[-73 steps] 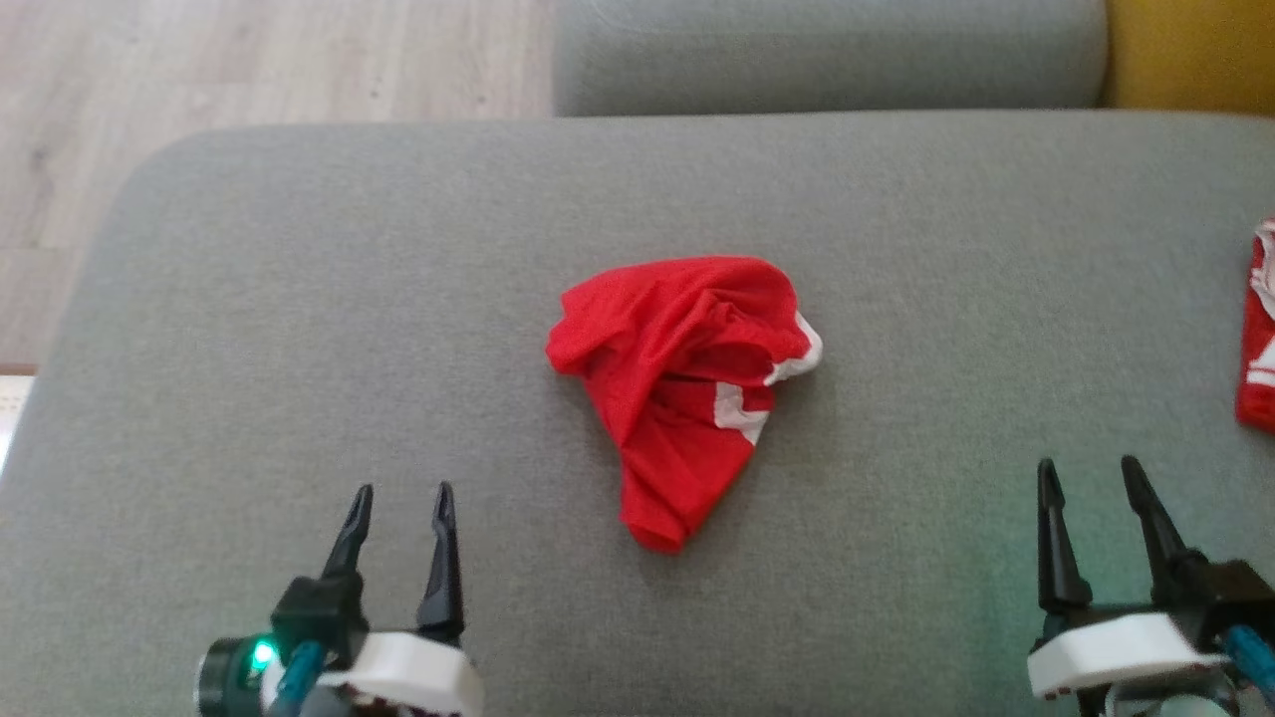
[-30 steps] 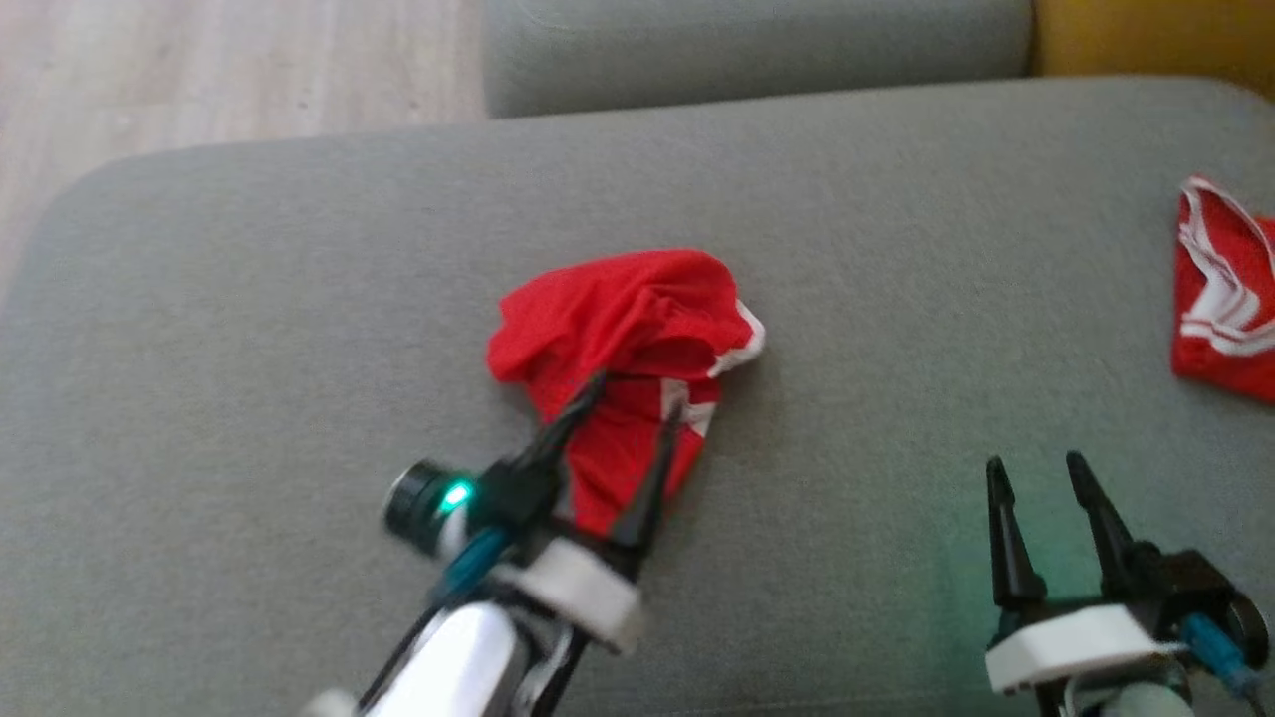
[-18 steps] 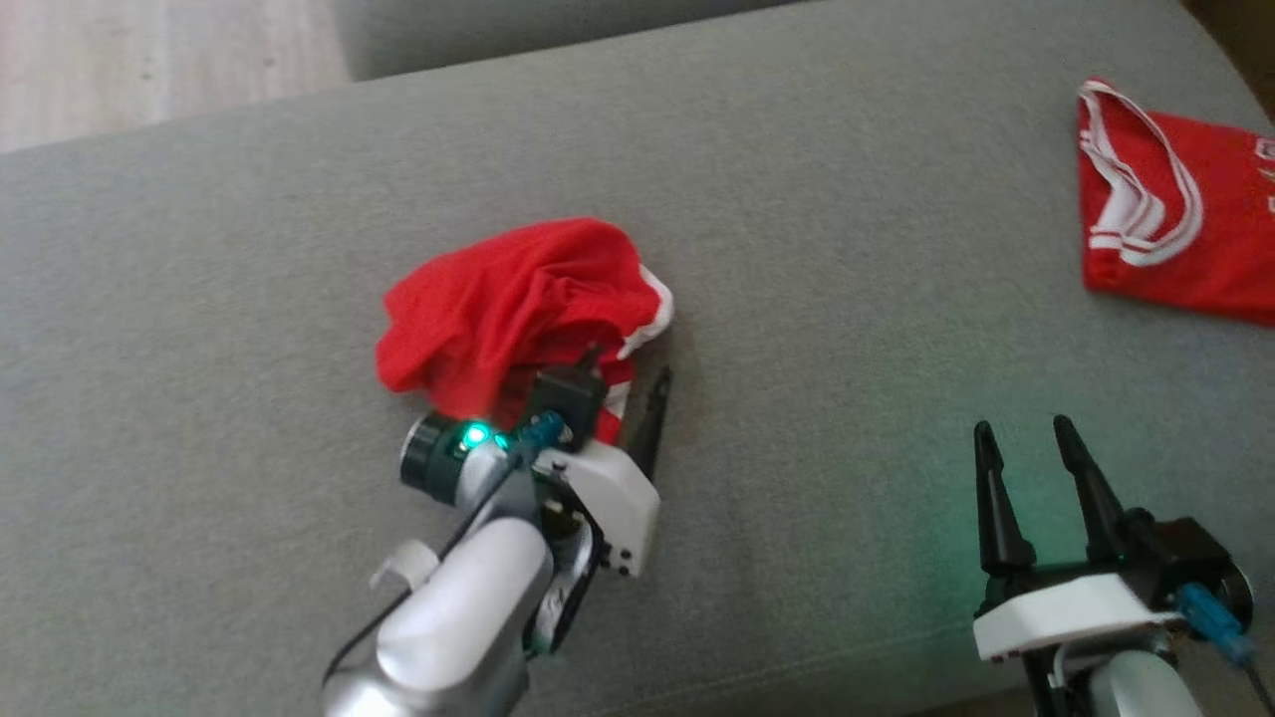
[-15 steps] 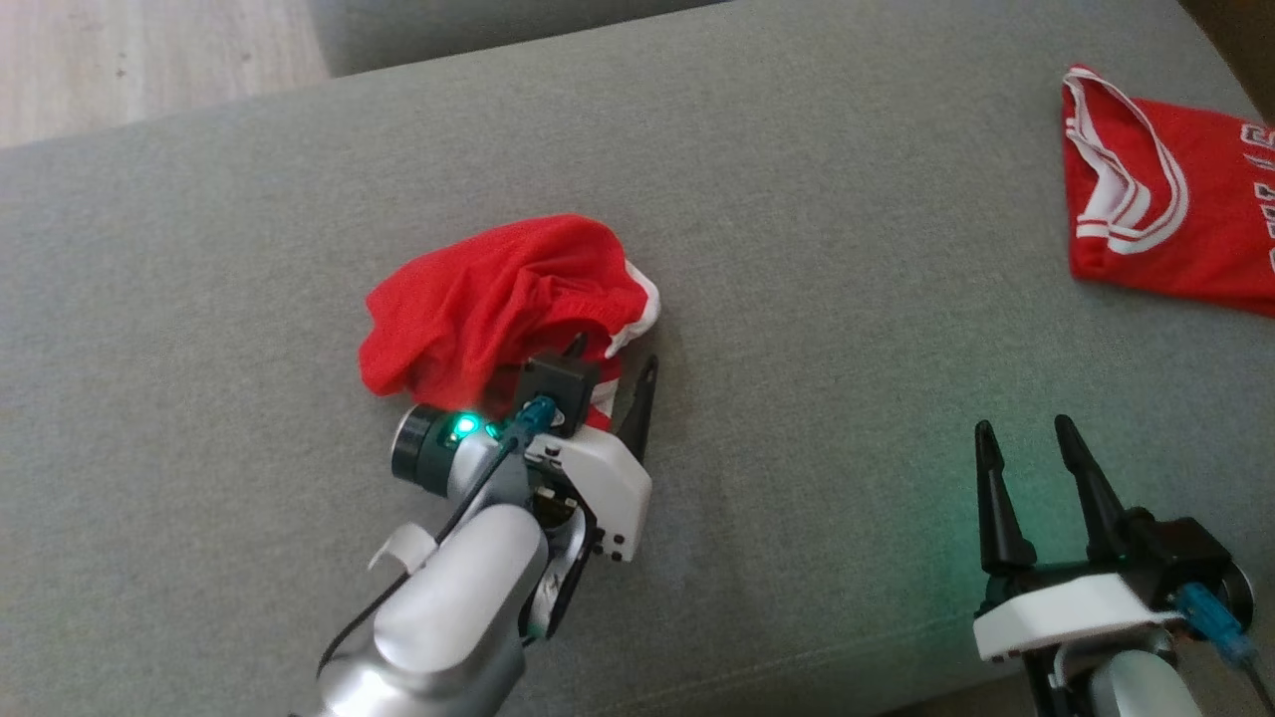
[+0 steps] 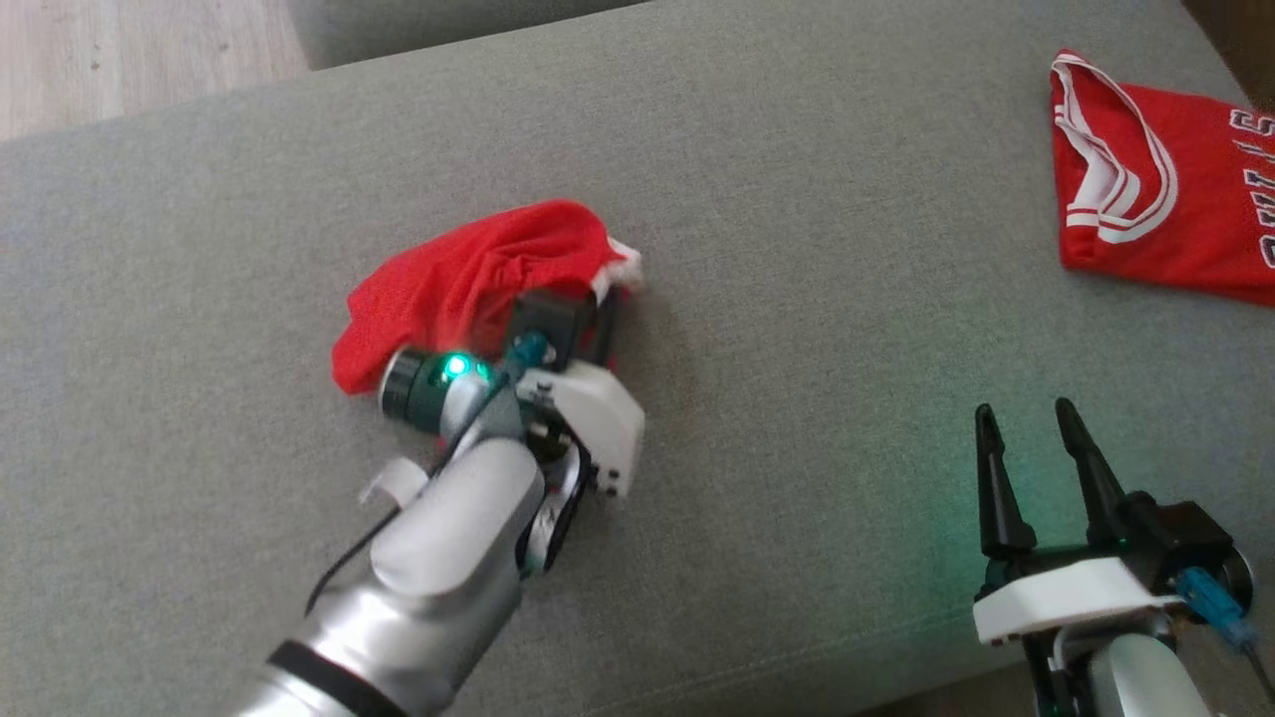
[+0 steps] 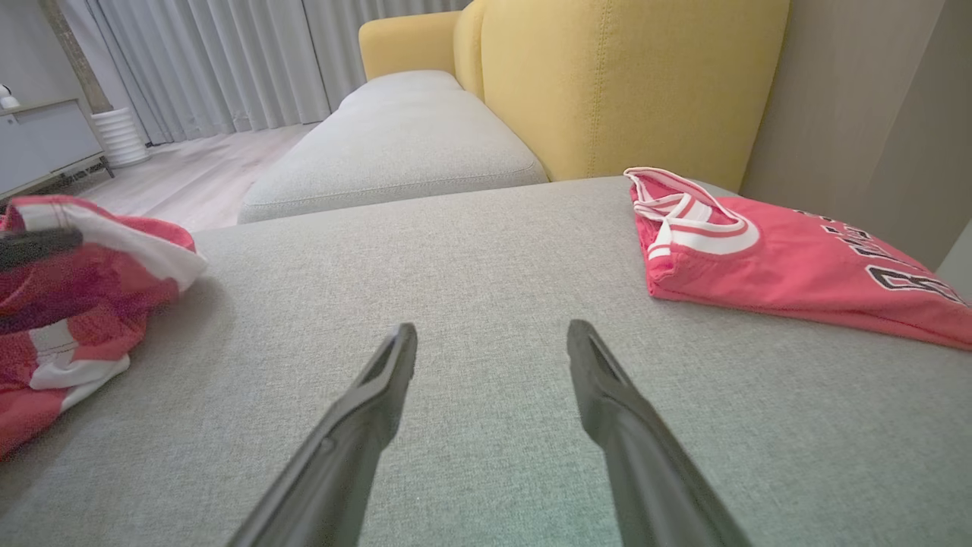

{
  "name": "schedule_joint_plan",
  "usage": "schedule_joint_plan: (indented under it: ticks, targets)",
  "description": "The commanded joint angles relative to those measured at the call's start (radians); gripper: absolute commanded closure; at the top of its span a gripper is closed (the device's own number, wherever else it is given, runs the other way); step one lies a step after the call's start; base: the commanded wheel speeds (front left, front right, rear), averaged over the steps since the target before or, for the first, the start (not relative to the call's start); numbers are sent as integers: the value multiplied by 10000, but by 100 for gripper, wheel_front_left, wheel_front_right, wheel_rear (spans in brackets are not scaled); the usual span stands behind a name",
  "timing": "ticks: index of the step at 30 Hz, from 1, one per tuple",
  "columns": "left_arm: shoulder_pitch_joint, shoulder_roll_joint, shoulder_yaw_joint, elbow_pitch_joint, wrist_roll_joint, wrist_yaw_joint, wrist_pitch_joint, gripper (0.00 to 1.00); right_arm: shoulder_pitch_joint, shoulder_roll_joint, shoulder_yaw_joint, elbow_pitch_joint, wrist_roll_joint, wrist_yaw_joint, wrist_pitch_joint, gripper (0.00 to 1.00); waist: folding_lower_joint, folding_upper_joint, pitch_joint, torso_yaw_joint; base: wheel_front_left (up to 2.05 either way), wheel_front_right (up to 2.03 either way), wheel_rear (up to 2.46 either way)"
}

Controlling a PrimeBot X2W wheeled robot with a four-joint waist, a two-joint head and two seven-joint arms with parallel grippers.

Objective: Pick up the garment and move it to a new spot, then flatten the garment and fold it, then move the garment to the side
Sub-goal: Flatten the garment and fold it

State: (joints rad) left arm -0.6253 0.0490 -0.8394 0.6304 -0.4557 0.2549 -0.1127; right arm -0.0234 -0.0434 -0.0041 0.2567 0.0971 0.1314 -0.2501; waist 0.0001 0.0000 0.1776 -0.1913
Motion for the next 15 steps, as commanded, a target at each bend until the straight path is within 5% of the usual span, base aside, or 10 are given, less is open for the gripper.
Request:
schedule_joint_plan:
  ticks: [1, 15]
  targets:
    - [-719, 13, 291, -434, -142, -22, -140, 100, -210, -68, 169, -259, 63, -7, -116, 0, -1, 0, -48, 29, 0, 0, 0]
    - [-3651, 359, 1736, -1049, -1817, -1667, 706, 100, -86, -68, 240, -84, 1, -7, -116, 0, -1, 0, -631, -69, 0, 0, 0]
